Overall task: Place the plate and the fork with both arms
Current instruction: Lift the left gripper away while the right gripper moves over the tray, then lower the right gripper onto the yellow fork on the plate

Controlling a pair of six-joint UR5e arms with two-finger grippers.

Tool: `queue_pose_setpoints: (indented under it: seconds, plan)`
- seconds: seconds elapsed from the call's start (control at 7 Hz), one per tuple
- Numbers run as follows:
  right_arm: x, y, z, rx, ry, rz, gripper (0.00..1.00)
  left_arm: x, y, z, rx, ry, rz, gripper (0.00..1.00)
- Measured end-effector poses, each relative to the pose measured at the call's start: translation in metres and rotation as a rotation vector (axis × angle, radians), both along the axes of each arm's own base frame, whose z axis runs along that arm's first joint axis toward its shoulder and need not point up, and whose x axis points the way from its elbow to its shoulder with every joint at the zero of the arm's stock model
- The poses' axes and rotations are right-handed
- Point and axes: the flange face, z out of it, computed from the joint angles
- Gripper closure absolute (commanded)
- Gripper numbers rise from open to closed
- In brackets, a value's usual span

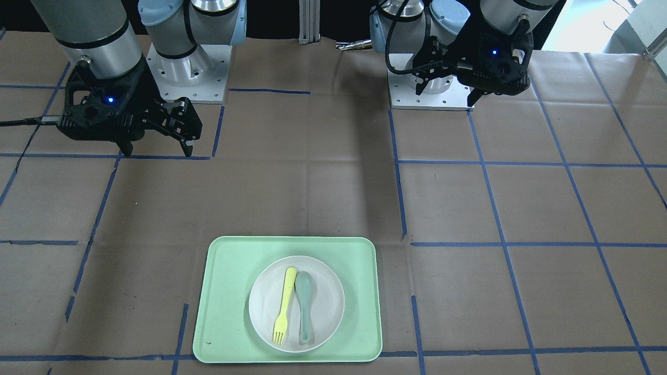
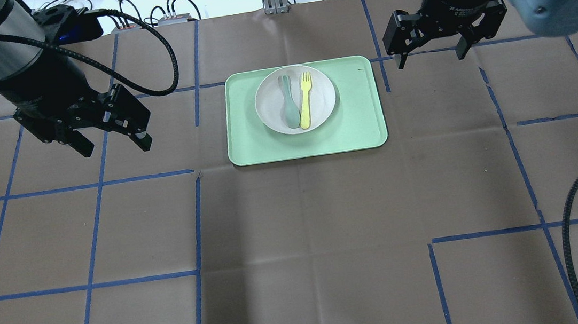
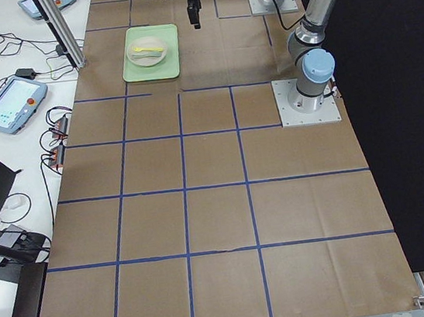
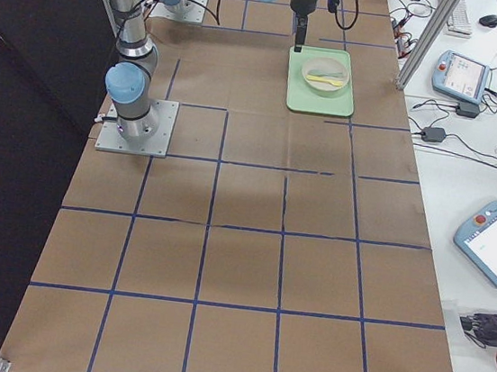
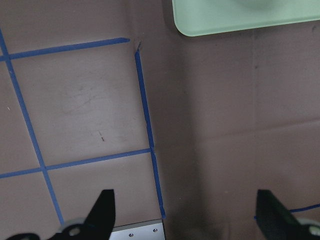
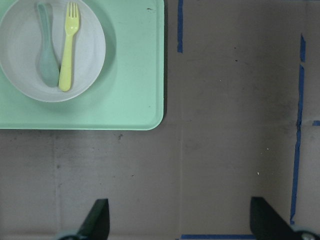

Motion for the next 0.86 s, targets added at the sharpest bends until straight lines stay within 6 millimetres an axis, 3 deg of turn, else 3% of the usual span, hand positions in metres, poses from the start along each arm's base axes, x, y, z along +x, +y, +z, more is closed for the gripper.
queue_pose_setpoints:
  seconds: [0.43,0.71,0.86]
  plan:
    - [0.073,-0.059,-0.035,0.015,-0.005,-0.027,0.0,-0.001,0.027,-0.002,0.003,-0.009,0.057,0.0]
    - [0.129,-0.091,-0.079,0.047,-0.001,-0.074,0.0,-0.001,0.03,-0.002,0.001,-0.011,0.062,0.0]
    - [0.147,-0.102,-0.104,0.057,0.002,-0.085,0.03,-0.001,0.031,-0.002,0.002,-0.011,0.061,0.0]
